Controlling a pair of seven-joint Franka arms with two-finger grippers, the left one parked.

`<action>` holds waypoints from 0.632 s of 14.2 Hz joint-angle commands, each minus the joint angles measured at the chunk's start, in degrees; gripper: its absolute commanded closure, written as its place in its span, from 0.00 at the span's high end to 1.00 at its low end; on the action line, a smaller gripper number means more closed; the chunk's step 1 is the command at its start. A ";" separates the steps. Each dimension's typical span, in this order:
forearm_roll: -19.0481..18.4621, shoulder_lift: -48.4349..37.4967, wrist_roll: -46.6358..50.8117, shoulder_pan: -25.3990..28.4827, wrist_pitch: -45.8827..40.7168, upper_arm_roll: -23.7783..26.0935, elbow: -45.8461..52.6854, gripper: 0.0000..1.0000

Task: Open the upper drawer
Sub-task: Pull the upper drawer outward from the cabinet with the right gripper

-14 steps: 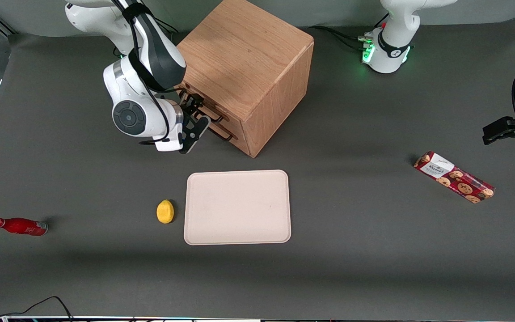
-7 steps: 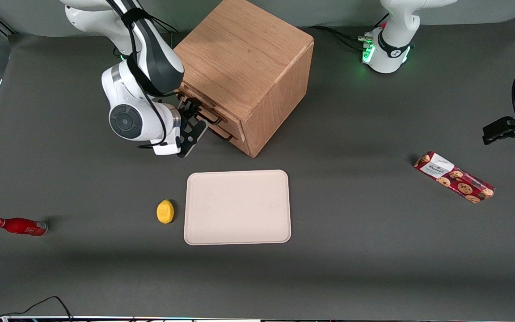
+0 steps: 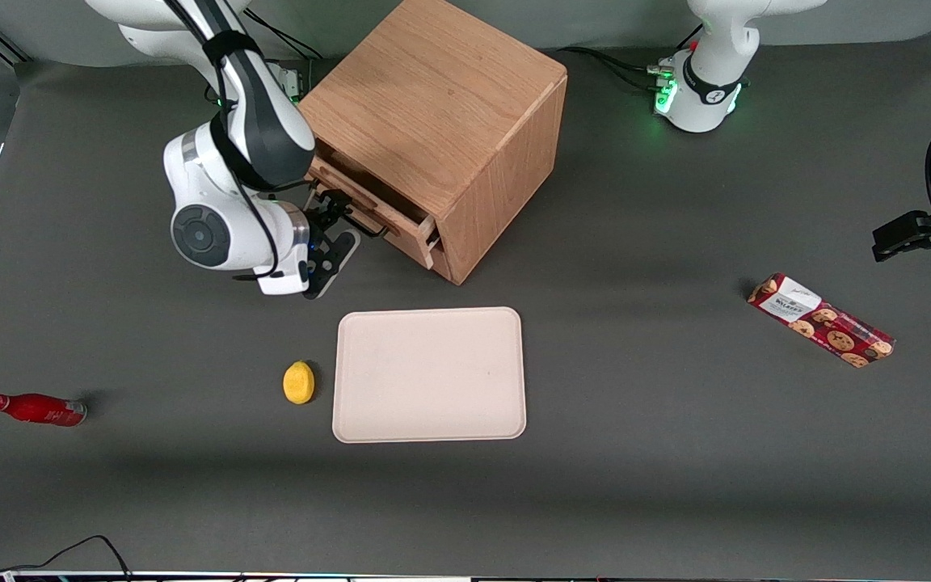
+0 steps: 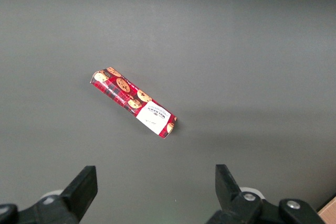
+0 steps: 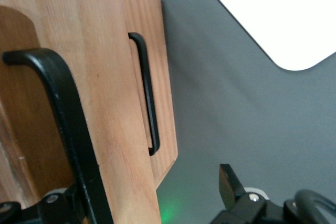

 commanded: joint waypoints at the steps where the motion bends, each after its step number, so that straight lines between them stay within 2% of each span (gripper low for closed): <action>1: 1.53 1.74 -1.74 -2.32 -0.04 0.88 2.50 1.00; 5: 1.53 3.58 -3.05 -4.70 -0.39 1.85 5.31 1.00; 9: 0.74 4.38 -3.76 -10.05 -0.39 6.32 6.90 1.00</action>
